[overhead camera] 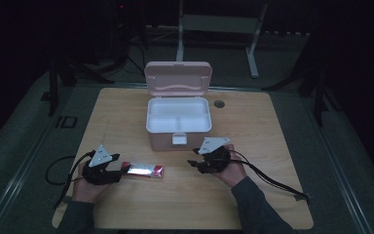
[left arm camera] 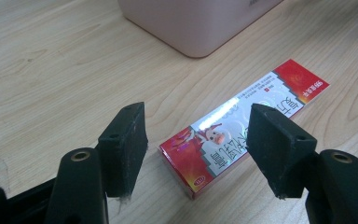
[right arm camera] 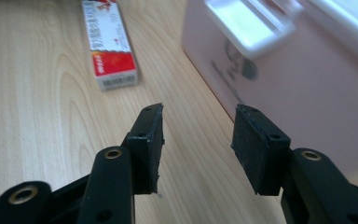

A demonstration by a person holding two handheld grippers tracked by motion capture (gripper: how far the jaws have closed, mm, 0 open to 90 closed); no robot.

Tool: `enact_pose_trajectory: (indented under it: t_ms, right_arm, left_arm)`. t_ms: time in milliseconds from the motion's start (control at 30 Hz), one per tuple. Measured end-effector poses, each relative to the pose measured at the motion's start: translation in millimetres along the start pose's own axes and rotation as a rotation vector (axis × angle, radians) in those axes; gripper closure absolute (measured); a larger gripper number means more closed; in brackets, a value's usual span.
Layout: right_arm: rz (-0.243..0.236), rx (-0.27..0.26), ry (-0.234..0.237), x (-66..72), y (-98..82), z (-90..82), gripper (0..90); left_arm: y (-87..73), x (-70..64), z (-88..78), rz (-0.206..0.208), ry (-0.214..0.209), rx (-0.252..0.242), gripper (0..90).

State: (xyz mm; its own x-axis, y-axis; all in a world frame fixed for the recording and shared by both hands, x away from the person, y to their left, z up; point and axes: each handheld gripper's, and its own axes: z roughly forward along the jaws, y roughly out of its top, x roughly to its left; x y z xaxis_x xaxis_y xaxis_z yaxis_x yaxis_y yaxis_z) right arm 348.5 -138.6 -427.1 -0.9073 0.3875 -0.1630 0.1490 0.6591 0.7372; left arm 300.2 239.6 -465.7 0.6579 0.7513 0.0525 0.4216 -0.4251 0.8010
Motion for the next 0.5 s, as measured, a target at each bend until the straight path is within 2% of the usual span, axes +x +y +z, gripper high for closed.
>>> enact_pose_trajectory:
  t_ms: [133,233,267,333,400,500]
  right_arm:
    - [-0.016,-0.003,0.031,4.5,11.5,7.1,52.1]
    - [-0.062,0.002,0.081,17.1,29.9,20.7,52.3]
    - [-0.062,0.002,0.081,17.1,29.9,20.7,52.3]
    - [-0.08,0.008,0.103,23.5,37.3,31.1,51.3]
    - [-0.09,0.017,0.122,29.9,42.7,43.1,48.9]
    - [-0.11,0.034,0.147,39.4,47.2,63.0,40.0]
  left_arm:
    - [0.0,-0.2,-1.7,-0.006,-0.003,-0.009,37.6]
    - [0.2,0.7,-2.9,-0.011,-0.005,-0.011,37.6]
    - [0.2,0.7,-2.9,-0.011,-0.005,-0.011,37.6]
    - [-0.1,0.5,-3.6,-0.008,-0.005,-0.01,37.6]
    - [-0.3,0.4,-4.5,-0.009,-0.004,-0.011,37.6]
    - [0.0,1.2,-6.7,-0.011,-0.002,-0.018,37.6]
